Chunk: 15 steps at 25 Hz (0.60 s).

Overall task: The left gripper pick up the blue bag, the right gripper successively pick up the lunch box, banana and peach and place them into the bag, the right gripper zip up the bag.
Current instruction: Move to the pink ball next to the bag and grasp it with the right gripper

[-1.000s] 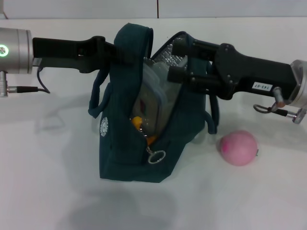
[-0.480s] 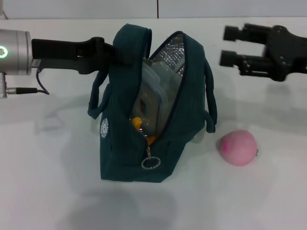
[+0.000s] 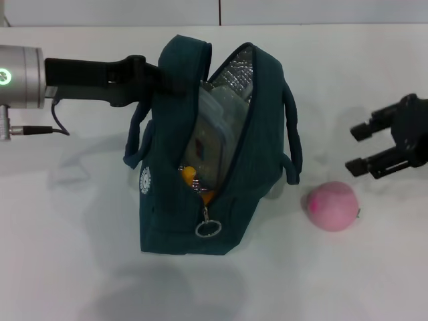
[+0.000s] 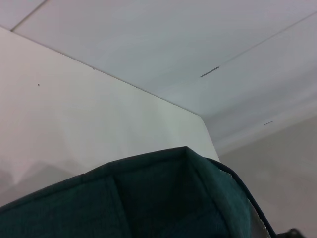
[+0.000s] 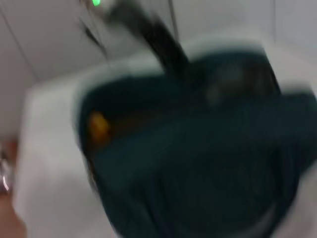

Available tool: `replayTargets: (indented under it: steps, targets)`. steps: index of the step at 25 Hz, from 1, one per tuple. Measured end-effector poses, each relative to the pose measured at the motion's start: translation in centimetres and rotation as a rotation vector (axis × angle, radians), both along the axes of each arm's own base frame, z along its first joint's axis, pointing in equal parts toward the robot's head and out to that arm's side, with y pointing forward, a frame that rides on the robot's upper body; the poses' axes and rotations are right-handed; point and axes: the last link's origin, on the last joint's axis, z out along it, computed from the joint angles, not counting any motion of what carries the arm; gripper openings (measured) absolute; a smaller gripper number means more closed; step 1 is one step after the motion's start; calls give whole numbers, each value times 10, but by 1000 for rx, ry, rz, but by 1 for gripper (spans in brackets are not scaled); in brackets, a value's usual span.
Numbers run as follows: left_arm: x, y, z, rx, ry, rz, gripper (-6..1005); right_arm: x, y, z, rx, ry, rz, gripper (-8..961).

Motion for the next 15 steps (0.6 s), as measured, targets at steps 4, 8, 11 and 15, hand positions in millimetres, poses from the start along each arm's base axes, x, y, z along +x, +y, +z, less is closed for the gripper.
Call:
replayTargets:
  steps: [4,8,11,15]
  targets:
    - [2,1,0,-1,-1,-5,46,-6,4,-22,-5,-201,-42,696]
    - [5,2,-1,-4,-4,-11,46,-10,5,-42,-34,-304,-57,687]
    - [6,2,-2,-6,-6,-12,46,-14,6,-53,-56,-344,-54,679]
    - [6,1,-3,-8,-8,-10,46,-16,6,-59,-59,-351,-43,670]
